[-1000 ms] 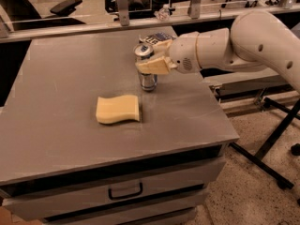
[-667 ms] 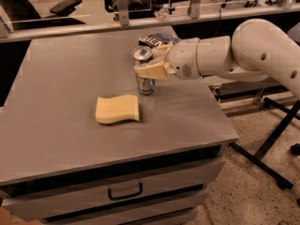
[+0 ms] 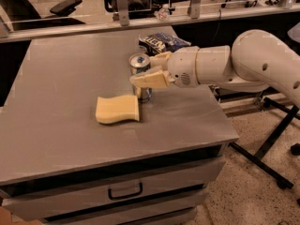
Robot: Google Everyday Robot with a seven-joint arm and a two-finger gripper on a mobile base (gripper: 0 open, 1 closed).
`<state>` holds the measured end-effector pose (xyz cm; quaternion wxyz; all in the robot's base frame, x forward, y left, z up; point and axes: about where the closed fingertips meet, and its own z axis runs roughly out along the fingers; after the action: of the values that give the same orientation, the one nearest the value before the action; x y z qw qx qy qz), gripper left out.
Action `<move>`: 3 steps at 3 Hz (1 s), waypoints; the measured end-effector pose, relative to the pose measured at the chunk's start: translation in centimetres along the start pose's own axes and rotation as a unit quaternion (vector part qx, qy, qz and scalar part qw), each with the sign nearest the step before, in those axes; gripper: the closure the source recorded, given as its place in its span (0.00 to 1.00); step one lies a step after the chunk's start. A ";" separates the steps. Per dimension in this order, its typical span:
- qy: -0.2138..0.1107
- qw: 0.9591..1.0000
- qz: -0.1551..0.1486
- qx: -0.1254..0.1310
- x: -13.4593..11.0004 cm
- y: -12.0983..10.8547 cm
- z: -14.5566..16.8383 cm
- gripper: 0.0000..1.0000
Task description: Move redbull can near sponge
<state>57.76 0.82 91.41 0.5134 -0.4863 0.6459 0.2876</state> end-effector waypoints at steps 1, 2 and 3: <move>0.004 1.000 0.003 0.003 0.1 0.3 0.0 0.00; 0.018 0.999 0.022 0.033 1.2 0.4 -0.8 0.00; 0.044 0.993 0.057 0.097 3.1 0.6 -3.2 0.00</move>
Offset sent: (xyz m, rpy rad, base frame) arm -0.0141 -0.0383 -0.0258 -0.0419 0.0744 -0.2354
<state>55.98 -2.74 89.42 0.5118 -0.4085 0.7198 0.2304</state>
